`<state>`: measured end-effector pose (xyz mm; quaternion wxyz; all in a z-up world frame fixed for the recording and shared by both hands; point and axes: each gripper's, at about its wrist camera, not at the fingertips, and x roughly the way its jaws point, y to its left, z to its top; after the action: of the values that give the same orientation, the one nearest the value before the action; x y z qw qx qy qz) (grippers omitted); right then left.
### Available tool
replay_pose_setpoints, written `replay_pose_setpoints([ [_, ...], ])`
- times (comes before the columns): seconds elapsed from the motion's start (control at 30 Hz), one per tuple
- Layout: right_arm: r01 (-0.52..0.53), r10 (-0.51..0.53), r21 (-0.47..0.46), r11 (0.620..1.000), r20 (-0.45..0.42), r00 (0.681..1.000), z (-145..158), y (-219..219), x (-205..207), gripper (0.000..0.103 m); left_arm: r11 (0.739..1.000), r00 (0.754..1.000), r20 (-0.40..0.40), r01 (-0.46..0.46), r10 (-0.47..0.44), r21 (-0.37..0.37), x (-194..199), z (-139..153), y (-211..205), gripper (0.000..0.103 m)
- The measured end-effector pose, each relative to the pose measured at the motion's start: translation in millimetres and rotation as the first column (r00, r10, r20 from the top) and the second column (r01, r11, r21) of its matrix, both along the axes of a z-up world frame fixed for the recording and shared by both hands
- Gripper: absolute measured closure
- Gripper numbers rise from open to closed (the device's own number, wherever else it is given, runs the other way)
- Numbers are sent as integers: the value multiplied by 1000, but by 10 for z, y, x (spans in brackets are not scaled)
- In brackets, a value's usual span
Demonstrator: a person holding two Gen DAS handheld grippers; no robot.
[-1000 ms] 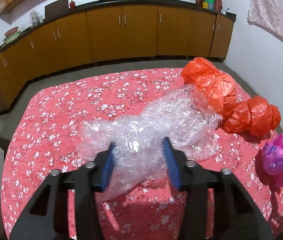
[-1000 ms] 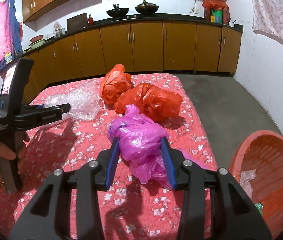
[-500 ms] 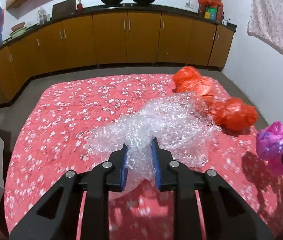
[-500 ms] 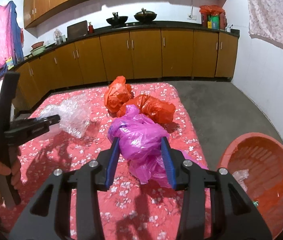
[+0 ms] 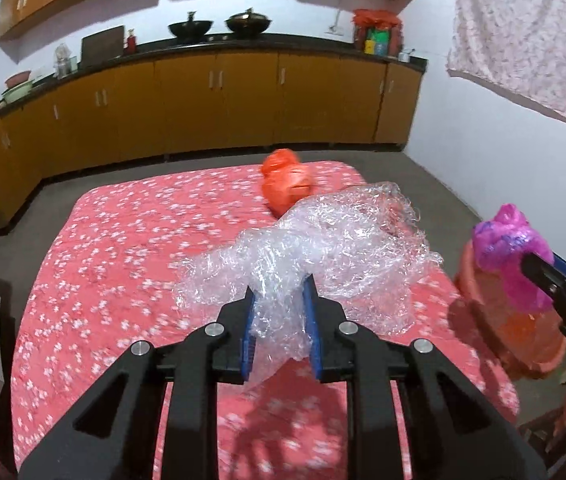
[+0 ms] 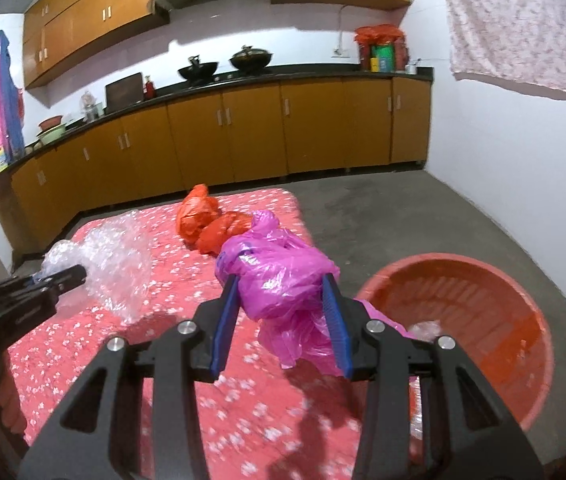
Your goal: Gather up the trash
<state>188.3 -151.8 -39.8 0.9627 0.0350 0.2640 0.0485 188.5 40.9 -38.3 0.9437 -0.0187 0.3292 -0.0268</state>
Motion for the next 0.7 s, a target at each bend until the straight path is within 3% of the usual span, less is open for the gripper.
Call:
replay_pose_setpoints([
  [0.27,112,-111,-18,994,38,993,68,-395,-315,62,997,996,43,81,-81,-1,-204,110,-475,82],
  [0.7,263,-262,-21,965,42,964,30,-1006,-546,62,980,979,42,198,-197,-23,-249,84,-1057,82],
])
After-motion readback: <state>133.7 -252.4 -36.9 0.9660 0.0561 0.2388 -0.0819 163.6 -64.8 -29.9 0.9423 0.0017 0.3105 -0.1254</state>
